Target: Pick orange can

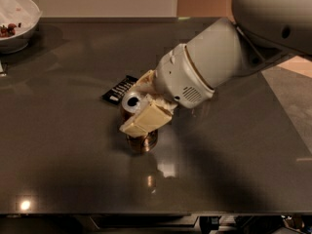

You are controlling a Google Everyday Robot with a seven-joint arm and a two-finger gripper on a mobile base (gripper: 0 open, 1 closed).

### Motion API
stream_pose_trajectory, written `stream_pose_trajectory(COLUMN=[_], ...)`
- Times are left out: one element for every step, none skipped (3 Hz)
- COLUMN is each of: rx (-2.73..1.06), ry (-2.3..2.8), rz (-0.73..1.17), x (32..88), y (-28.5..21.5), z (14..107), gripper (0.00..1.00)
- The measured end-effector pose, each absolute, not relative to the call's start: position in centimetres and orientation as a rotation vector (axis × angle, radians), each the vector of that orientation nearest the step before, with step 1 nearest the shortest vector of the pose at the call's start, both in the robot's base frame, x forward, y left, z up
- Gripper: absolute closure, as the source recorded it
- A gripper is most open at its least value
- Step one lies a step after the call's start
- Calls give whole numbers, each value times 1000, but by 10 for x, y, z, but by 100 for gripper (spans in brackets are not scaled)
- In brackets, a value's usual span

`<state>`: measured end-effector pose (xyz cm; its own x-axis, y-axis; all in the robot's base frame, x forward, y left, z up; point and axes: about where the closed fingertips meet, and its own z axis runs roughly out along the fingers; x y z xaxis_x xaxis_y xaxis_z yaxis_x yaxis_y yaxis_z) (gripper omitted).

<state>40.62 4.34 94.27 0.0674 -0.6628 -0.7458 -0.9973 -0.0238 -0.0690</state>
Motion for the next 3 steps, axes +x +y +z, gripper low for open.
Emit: stream_pose_trajectory(rx=[-1748, -1759, -1760], ry=[1644, 1596, 1591], rz=[689, 683, 680], x=[423, 437, 436], y=[26, 4, 5], z=[969, 1012, 1014], gripper=[100, 100, 100])
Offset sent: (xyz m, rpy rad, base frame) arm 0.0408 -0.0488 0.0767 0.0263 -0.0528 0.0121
